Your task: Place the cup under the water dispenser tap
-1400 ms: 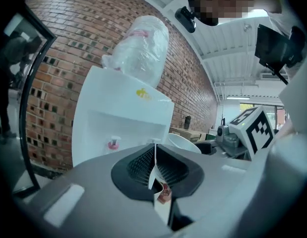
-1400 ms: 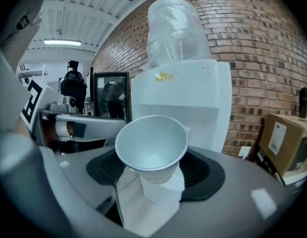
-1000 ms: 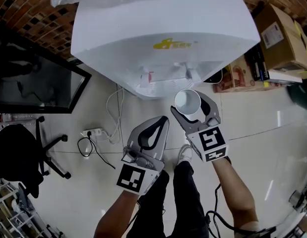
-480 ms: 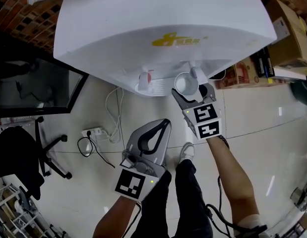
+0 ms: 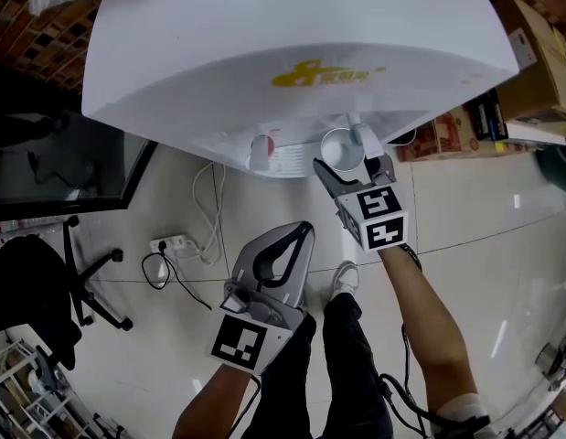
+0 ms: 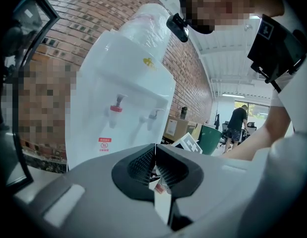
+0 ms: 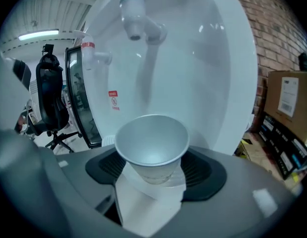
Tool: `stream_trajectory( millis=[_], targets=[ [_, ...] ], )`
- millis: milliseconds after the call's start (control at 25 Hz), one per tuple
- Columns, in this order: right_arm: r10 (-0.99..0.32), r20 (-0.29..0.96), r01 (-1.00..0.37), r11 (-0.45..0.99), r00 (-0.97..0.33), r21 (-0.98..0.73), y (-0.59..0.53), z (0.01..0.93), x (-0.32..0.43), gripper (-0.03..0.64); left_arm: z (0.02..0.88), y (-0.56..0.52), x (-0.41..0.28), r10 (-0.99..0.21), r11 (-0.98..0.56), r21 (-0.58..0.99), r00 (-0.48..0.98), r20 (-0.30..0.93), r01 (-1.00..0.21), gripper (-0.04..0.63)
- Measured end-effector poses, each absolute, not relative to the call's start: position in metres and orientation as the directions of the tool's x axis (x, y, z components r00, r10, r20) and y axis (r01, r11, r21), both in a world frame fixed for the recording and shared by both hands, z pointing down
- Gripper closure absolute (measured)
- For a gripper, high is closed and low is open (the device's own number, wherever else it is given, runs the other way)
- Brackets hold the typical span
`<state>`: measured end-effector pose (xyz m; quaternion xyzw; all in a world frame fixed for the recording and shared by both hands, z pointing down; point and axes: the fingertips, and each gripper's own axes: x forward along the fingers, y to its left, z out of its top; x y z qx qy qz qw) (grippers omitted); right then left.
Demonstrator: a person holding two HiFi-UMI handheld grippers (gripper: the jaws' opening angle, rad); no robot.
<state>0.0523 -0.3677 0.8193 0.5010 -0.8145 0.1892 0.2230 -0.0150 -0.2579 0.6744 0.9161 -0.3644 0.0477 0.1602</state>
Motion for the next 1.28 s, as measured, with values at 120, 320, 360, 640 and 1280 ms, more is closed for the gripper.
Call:
stream_trajectory(
  millis=[120, 320, 360, 640, 1280],
  targets=[
    [-0.726, 0.555, -0.899, 0.425, -0.407, -0.103, -0.366, 0.824, 0.050, 0.219, 0.676, -0.258, -0.015, -0.650, -0.684, 0.259, 0.731, 0.206, -0.682, 0.595],
    [-0.728, 0.554, -0.907, 0.400, -0.404, -0.136, -0.359, 0.826, 0.056, 0.201, 0.680, -0.259, -0.018, -0.654, -0.677, 0.263, 0.726, 0.214, -0.688, 0.595],
    [-0.728, 0.554, -0.907, 0.398, -0.403, -0.137, -0.357, 0.825, 0.058, 0.201, 0.681, -0.259, -0.019, -0.654, -0.676, 0.263, 0.725, 0.216, -0.689, 0.595],
    [-0.718, 0.571, -0.911, 0.382, -0.399, -0.156, -0.333, 0.816, 0.069, 0.201, 0.679, -0.252, -0.015, -0.649, -0.673, 0.265, 0.723, 0.236, -0.691, 0.595],
    [-0.762, 0.436, -0.875, 0.452, -0.479, -0.170, -0.251, 0.618, 0.043, 0.287, 0.556, -0.233, -0.017, -0.695, -0.659, 0.241, 0.699, 0.168, -0.713, 0.595]
  ],
)
